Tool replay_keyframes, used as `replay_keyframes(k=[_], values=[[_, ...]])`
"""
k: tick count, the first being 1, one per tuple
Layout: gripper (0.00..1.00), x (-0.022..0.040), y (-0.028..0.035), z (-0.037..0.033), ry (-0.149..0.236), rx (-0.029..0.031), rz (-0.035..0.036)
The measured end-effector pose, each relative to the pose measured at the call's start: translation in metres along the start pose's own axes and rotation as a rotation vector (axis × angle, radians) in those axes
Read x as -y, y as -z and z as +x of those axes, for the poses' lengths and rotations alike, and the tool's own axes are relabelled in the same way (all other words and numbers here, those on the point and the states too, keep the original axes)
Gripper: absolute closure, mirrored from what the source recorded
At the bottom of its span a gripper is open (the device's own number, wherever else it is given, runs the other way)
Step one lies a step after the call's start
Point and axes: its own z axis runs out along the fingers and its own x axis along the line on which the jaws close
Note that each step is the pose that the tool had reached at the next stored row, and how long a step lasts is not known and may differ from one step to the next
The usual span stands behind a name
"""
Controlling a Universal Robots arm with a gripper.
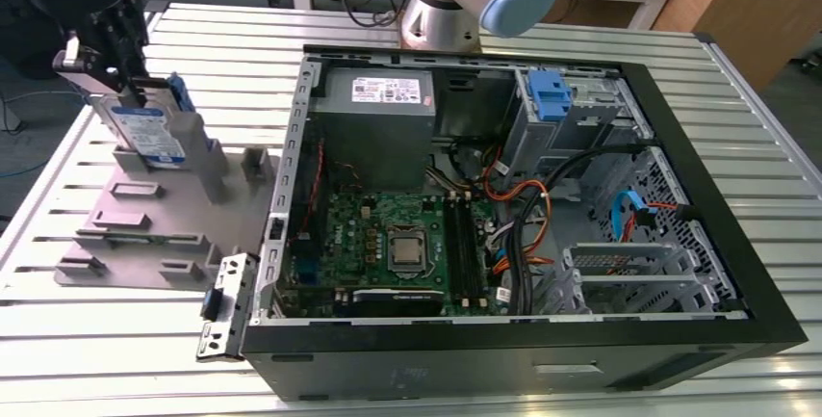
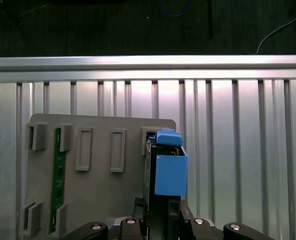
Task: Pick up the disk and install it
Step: 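Pick up the disk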
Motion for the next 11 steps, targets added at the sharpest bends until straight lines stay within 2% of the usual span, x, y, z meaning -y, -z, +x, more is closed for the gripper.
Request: replay_keyframes(k=[2,7,11], values=[[0.64,-0.0001,-0.0001,0.0001,0.024,-0.0007,-0.0005],[0.64,-0.0037,-0.0003,0.0001,0.046,-0.0126,-0.0012],[0.64,-0.0041,-0.0004,0.0001,0.046,-0.0127,-0.0012]])
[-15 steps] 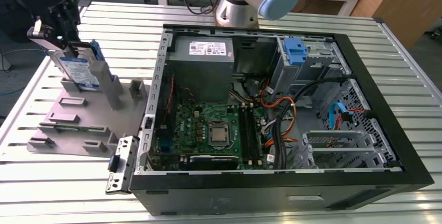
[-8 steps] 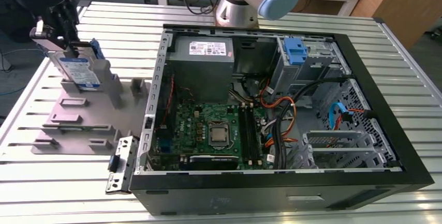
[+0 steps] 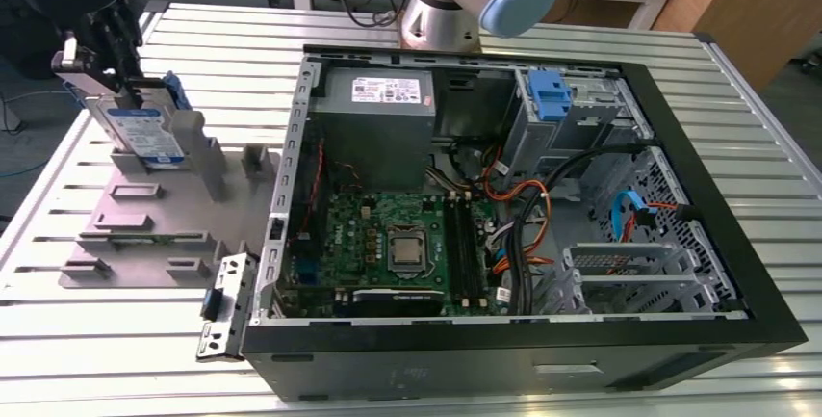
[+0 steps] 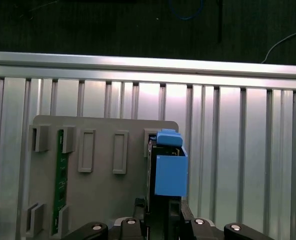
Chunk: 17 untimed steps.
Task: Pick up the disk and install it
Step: 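Pick up the disk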
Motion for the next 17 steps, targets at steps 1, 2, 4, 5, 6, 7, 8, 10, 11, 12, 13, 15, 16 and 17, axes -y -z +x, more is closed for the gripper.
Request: replay_keyframes(k=[1,2,4,5,6,7,8,10,11,12,13,15,16,17], values=[[0.64,-0.0001,0.0000,0.0000,-0.002,0.0000,0.0000],[0.64,-0.0001,-0.0001,0.0001,-0.006,0.0000,0.0001],[0.64,-0.0001,-0.0001,0.0001,-0.011,0.0001,0.0001],[0.64,-0.0001,-0.0001,0.0001,-0.011,0.0001,0.0001],[0.64,-0.0001,-0.0001,0.0001,-0.011,0.0001,0.0002],[0.64,0.0000,-0.0001,0.0001,-0.011,0.0002,0.0002],[0.64,0.0000,-0.0001,0.0001,-0.011,0.0002,0.0002],[0.64,0.0000,-0.0001,0.0001,-0.011,0.0002,0.0002],[0.64,-0.0001,-0.0001,0.0001,-0.011,0.0001,0.0001],[0.65,-0.0001,-0.0001,0.0001,-0.011,0.0001,0.0001],[0.65,0.0000,-0.0001,0.0001,-0.011,0.0001,0.0001],[0.65,-0.0001,-0.0001,0.0001,-0.011,0.0001,0.0001],[0.65,-0.0001,-0.0001,0.0001,-0.011,0.0002,0.0001],[0.65,0.0000,-0.0001,0.0001,-0.011,0.0002,0.0001]])
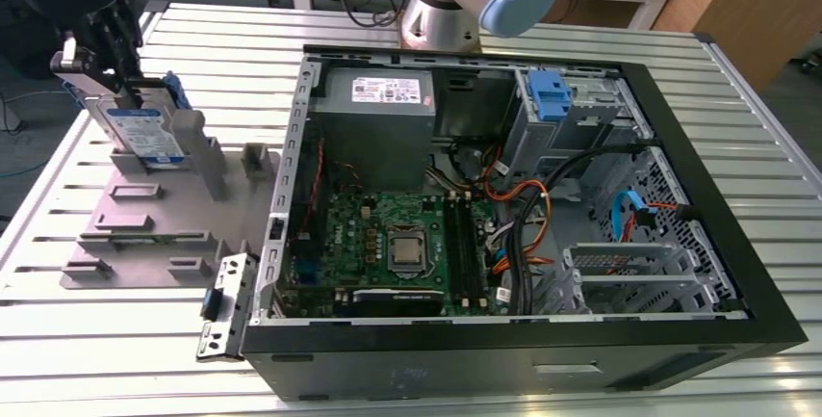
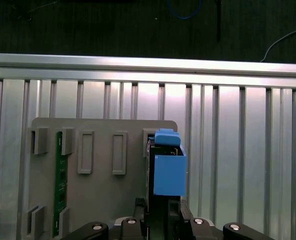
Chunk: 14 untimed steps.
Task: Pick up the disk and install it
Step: 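Pick up the disk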
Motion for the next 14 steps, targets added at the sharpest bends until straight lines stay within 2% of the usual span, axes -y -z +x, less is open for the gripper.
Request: replay_keyframes(k=[9,10,11,12,14], values=[[0.65,-0.0001,0.0000,0.0000,0.000,-0.0001,0.0000],[0.65,-0.0001,0.0000,0.0000,0.000,0.0000,-0.0056],[0.65,-0.0001,0.0000,0.0000,0.000,0.0004,-0.0169],[0.65,-0.0001,-0.0001,0.0000,0.000,0.0006,-0.0208],[0.65,-0.0001,-0.0001,0.0000,-0.001,0.0005,-0.0209]])
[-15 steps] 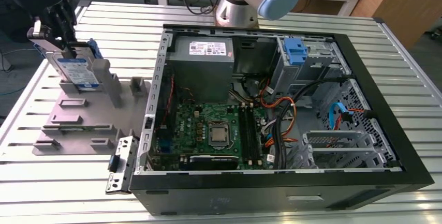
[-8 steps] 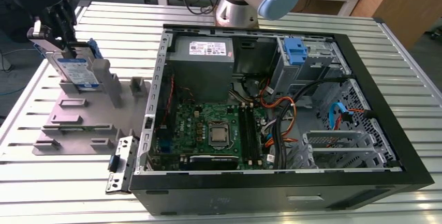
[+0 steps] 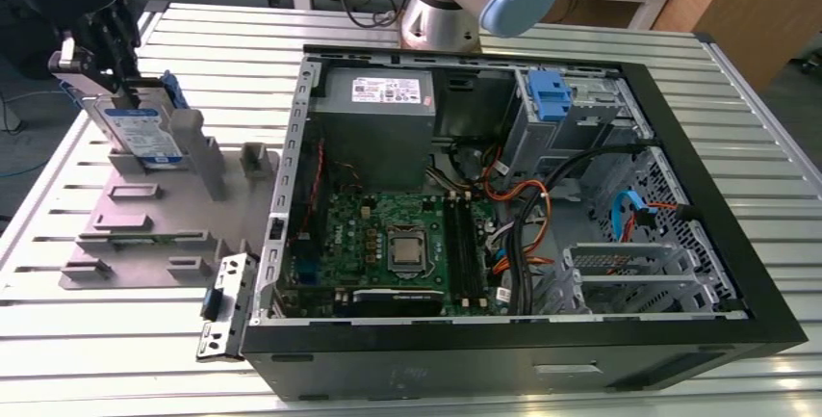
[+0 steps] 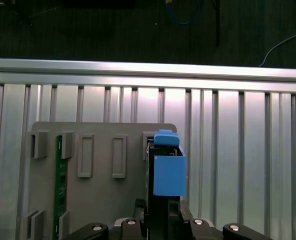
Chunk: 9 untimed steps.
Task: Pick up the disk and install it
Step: 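Pick up the disk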
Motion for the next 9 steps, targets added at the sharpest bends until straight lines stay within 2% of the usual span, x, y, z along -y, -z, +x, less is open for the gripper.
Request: replay_keyframes(k=[9], values=[[0.65,0.0001,0.0011,0.0000,0.000,0.0002,0.0003]])
